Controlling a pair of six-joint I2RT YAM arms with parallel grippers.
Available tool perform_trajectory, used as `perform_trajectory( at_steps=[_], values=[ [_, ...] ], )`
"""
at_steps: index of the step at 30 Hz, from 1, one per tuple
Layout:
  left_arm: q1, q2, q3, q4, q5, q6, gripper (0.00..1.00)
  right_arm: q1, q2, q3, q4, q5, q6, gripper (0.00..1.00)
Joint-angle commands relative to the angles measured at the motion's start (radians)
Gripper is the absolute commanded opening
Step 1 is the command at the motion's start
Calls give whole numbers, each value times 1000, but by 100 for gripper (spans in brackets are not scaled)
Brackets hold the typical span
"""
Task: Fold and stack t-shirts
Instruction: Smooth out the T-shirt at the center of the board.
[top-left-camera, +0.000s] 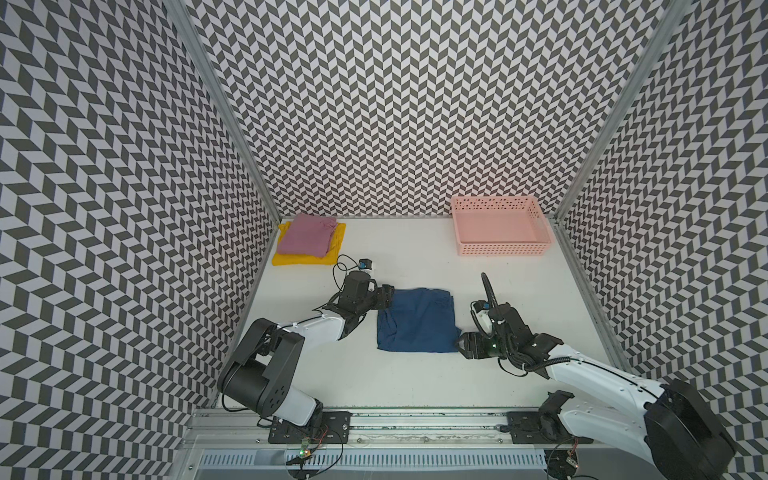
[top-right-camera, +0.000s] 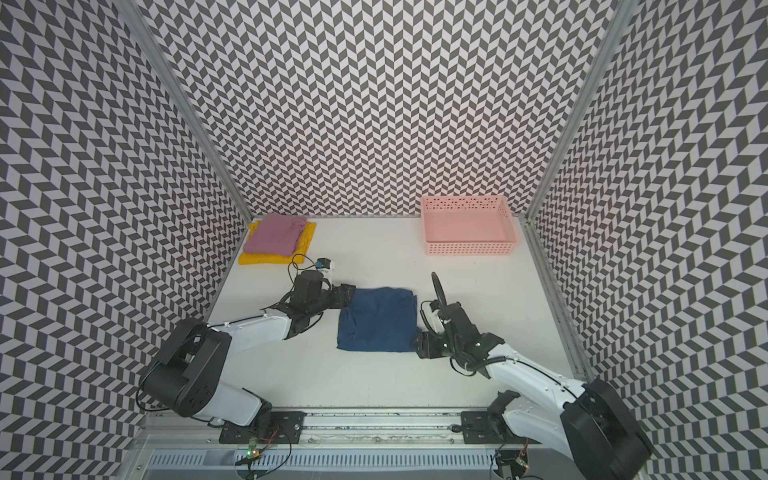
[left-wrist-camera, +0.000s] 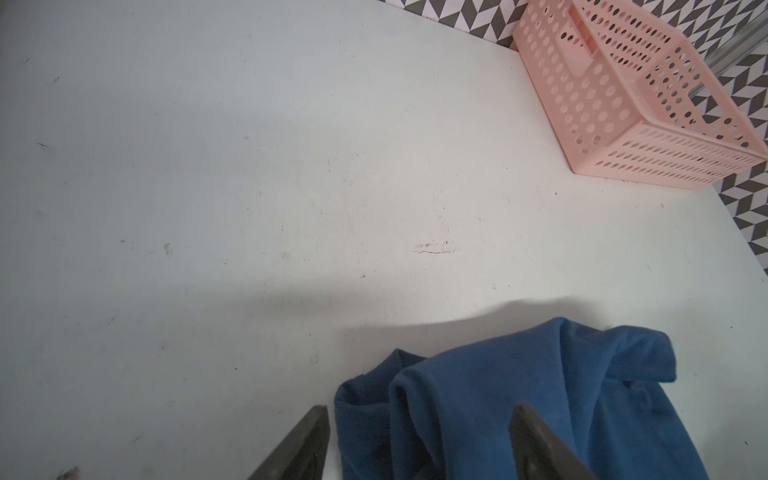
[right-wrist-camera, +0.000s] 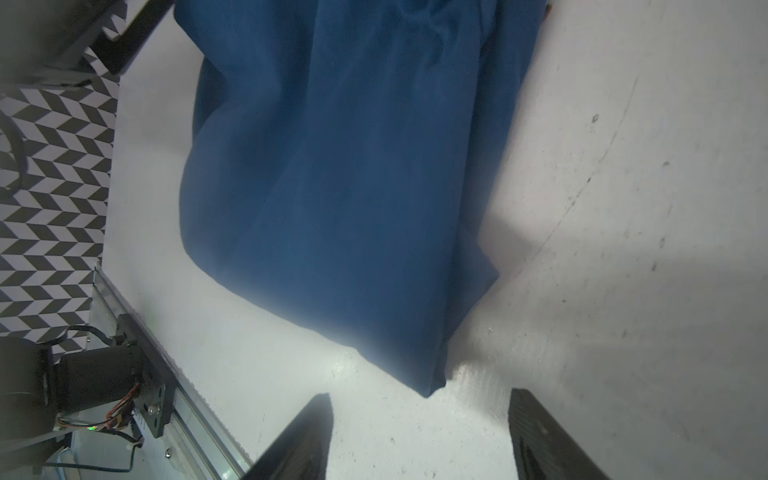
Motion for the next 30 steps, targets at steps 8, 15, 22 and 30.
perform_trajectory(
  at_steps=[8, 15, 22, 30],
  values=[
    [1, -35, -24, 10, 72, 13, 70, 9, 139, -18, 183, -54, 17, 68],
    [-1, -95, -58, -27, 69, 13, 69, 21, 183, -11, 222, -61, 18, 68],
    [-3, -65, -48, -6, 139, 13, 64, 26, 222, -2, 248, -64, 20, 67],
    [-13, 8, -35, -22, 180, 13, 61, 30, 230, 2, 250, -62, 19, 67]
  ],
)
